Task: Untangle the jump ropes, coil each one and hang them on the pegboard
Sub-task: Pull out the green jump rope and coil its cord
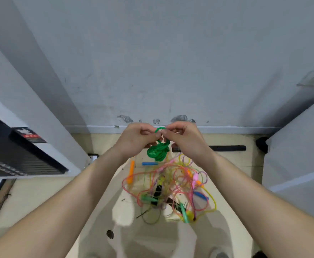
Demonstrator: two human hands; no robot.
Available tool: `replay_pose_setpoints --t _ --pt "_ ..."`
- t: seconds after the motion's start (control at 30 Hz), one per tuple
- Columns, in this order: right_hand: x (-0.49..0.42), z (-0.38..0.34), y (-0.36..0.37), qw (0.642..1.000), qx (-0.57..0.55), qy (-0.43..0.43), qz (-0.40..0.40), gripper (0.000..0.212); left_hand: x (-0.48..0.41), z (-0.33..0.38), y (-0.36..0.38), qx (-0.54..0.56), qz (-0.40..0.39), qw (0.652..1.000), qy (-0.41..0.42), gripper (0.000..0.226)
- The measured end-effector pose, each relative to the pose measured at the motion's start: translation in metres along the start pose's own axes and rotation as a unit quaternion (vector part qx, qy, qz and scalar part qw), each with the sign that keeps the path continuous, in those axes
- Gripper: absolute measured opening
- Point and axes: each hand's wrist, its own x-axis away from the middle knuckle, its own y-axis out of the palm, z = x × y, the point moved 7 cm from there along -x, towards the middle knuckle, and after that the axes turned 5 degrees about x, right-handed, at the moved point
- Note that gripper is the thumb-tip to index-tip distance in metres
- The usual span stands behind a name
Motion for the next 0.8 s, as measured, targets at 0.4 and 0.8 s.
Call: replay_pose_setpoints --t 0.4,0.8 --pt "0.001 -0.309 -0.093 1.000 -0.019 0.014 0.011 0.009 0.034 0.324 -0.045 0.001 0.005 1.000 -0.018 0.011" --pt "0.025 -0.575 -0.156 0.999 -0.021 -0.039 -0.025 0.009 0.094 0.596 -0.087 -0.046 0.018 0.998 0.038 0.015"
